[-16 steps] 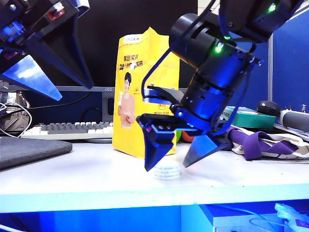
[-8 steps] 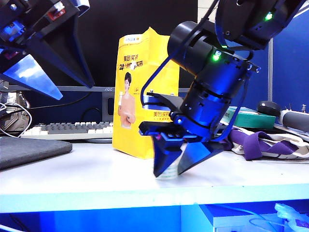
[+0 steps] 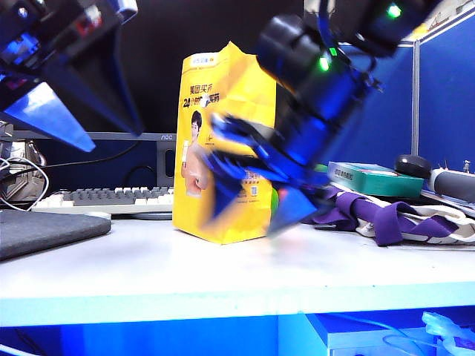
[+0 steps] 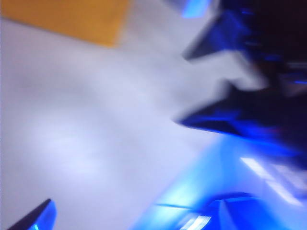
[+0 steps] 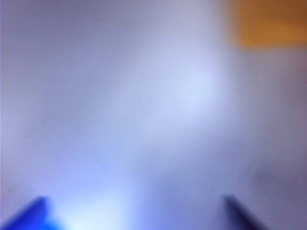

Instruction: Pick up the transparent tape and throw it into the yellow paper bag.

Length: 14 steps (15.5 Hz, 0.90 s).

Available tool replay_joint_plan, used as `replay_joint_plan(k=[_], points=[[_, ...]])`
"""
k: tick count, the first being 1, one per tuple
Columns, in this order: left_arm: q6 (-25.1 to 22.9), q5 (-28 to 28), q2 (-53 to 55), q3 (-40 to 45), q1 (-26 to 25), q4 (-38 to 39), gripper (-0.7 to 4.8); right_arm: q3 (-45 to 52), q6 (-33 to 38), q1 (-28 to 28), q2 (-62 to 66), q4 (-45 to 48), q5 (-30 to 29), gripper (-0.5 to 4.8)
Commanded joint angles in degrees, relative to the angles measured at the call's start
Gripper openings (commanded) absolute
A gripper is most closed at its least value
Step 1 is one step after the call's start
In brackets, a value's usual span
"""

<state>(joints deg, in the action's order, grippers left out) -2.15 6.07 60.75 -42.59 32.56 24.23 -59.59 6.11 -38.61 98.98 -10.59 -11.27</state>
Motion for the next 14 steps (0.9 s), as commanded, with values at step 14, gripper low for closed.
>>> replay_joint_plan(k=[14], points=[[-10.05, -6.91, 32.48, -46.21, -26.99, 10.91, 4.79, -10.01, -1.77, -0.81, -0.48, -0.59, -18.67, 4.79]])
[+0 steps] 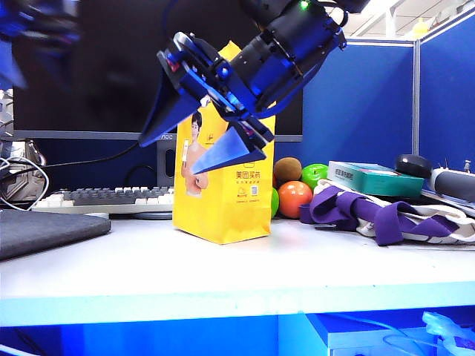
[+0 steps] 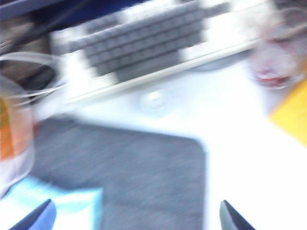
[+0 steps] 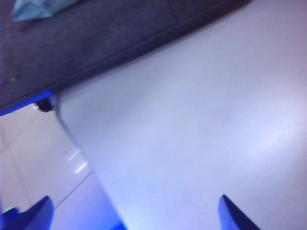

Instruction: Pick up the transparent tape and throw it into the yellow paper bag.

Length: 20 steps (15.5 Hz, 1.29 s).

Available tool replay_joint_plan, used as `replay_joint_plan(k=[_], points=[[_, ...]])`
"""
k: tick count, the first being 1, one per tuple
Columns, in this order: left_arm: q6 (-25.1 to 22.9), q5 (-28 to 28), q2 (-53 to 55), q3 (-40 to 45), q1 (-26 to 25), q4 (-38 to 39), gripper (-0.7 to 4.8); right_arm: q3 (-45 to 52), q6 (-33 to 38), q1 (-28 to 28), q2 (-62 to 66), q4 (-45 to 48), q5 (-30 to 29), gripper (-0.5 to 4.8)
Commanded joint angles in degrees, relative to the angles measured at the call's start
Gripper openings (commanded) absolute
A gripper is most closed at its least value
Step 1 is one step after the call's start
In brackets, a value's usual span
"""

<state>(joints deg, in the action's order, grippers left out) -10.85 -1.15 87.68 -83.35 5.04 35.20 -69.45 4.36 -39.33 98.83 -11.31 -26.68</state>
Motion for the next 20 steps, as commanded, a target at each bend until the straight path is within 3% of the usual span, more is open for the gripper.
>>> replay_joint_plan(k=[1, 5, 12, 17, 20], points=[[-1.09, -0.72, 9.99, -8.76, 0.48, -0.15, 4.79, -0.15, 0.17, -0.09, -0.5, -0.55, -5.44, 4.79], [-2.36, -4.17, 22.08, -18.03, 0.28, 2.01, 4.79, -0.15, 0.15, 0.0, -1.86, -3.58, -9.7, 4.79], [1.09, 2.75, 34.93, -18.01, -1.11, -3.34, 4.79, -0.13, 0.15, 0.07, -6.32, -4.28, -10.32, 4.79], [2.58, 2.03, 38.12, -18.08, -1.16, -14.45, 4.79, -0.13, 0.13, 0.07, -6.29, -4.37, -10.32, 4.79], [2.8, 1.66, 40.24, -18.14, -1.25, -15.61, 4.79, -0.13, 0.13, 0.07, -6.27, -4.02, -9.68, 4.79]])
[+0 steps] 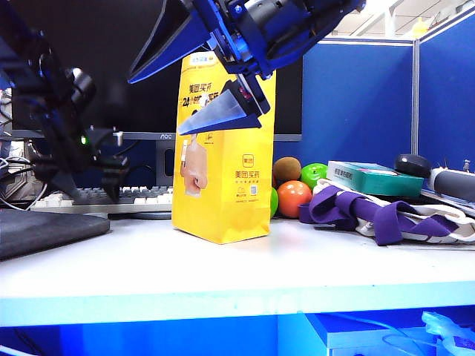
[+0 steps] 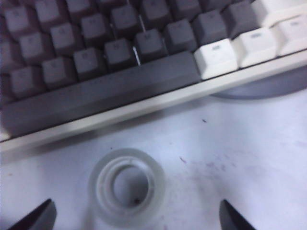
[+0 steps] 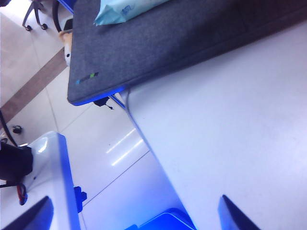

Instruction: Pick up the transparent tape and throw it into the yellow paper bag.

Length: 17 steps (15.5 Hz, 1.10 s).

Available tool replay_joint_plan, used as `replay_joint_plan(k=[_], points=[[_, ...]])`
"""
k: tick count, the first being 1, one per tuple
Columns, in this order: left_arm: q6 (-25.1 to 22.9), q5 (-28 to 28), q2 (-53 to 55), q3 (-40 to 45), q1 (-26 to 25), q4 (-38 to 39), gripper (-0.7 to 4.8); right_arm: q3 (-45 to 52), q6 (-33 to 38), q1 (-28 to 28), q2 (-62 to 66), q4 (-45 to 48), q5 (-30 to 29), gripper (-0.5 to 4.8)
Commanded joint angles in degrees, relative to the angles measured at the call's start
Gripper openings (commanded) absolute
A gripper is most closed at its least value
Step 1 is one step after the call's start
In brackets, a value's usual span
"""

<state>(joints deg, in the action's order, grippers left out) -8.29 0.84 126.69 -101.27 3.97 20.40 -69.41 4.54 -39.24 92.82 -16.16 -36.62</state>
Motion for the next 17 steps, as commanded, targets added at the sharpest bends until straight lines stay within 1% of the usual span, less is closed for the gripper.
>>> replay_joint_plan(k=[1, 5, 7, 9, 11, 12, 13, 14, 16, 17], points=[[0.17, -0.83, 1.84, -0.24, -0.17, -0.9, 4.79, -0.17, -0.04, -0.02, -0.28, 1.01, 0.72, 4.79], [-0.24, -2.08, 4.74, -3.5, -0.22, -0.72, 4.79, -0.17, -0.04, 0.02, -0.26, 3.08, 1.11, 4.79], [-0.24, -2.1, 6.84, -7.13, -0.2, 0.94, 4.79, -0.17, -0.02, 0.09, -0.26, 3.56, 1.14, 4.79], [-0.24, -2.12, 8.44, -9.01, -0.2, 2.49, 4.79, -0.17, -0.02, 0.24, -0.26, 3.89, 1.33, 4.79], [-0.55, -2.16, 8.9, -9.03, -0.22, 3.23, 4.79, -0.17, -0.04, 0.33, -0.26, 4.48, 2.51, 4.79], [-1.29, -2.29, 9.27, -9.03, -0.22, 3.32, 4.79, -0.17, -0.04, 0.42, -0.26, 5.27, 4.0, 4.79], [-1.36, -2.29, 9.49, -9.03, -0.22, 3.26, 4.79, -0.17, -0.04, 0.42, -0.26, 5.75, 6.29, 4.79], [-1.38, -2.1, 9.6, -9.05, -0.22, 3.32, 4.79, -0.17, -0.07, 0.37, -0.26, 5.95, 10.73, 4.79], [-1.99, -2.1, 9.84, -9.05, -0.2, 3.58, 4.79, -0.17, -1.05, 0.24, -0.26, 5.7, 22.8, 4.79], [-2.01, -2.12, 9.9, -9.05, -0.2, 4.24, 4.79, -0.17, -2.03, 0.26, -0.26, 5.75, 25.2, 4.79]])
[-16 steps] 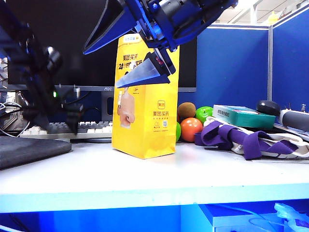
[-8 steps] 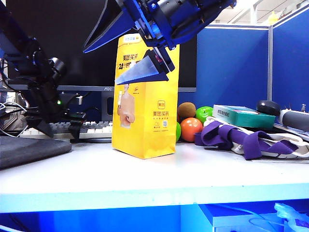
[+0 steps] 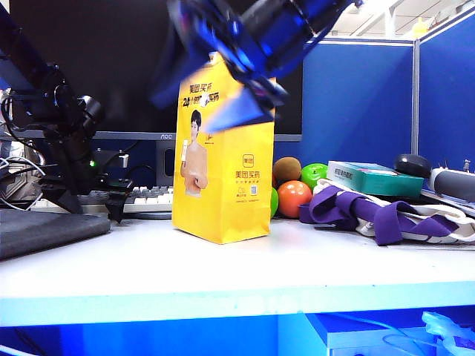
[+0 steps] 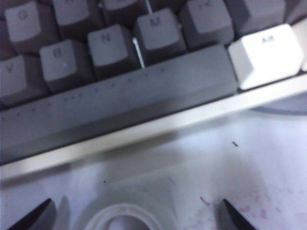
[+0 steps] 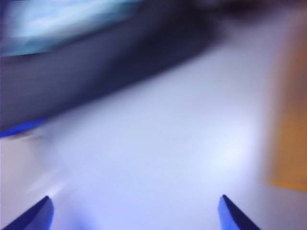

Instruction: Pick up the transparent tape and throw it into the yellow paper bag.

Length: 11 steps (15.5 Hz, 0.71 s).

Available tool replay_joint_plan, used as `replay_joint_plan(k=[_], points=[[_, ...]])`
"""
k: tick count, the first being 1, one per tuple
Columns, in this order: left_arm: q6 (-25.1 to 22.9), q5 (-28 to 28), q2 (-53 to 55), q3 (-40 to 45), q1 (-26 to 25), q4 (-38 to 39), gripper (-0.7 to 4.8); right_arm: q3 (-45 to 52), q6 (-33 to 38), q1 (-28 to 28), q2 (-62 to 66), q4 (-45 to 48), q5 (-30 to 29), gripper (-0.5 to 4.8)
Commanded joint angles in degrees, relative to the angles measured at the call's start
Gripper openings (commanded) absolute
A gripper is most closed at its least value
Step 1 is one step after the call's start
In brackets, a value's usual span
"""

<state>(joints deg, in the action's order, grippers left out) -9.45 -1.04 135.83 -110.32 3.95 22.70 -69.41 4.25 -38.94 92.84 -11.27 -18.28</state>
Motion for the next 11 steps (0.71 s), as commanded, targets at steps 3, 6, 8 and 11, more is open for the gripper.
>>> replay_joint_plan(k=[3, 6, 8, 11], points=[[-0.74, 1.01, 0.76, 0.0, -0.17, 4.2, 4.79, -0.17, -2.89, -0.11, -0.28, 1.18, 9.64, 4.79], [-0.59, 0.85, 1.29, 0.0, -0.17, 5.64, 4.79, -0.17, -2.89, -0.13, -0.28, 1.7, 9.38, 4.79], [-0.59, 0.07, 1.6, -0.02, -0.17, 6.6, 4.79, -0.17, -2.89, -0.13, -0.28, 1.7, 9.35, 4.79], [-0.61, -0.26, 1.79, -0.02, -0.17, 7.45, 4.79, -0.17, -2.89, -0.13, -0.28, 1.68, 9.22, 4.79]])
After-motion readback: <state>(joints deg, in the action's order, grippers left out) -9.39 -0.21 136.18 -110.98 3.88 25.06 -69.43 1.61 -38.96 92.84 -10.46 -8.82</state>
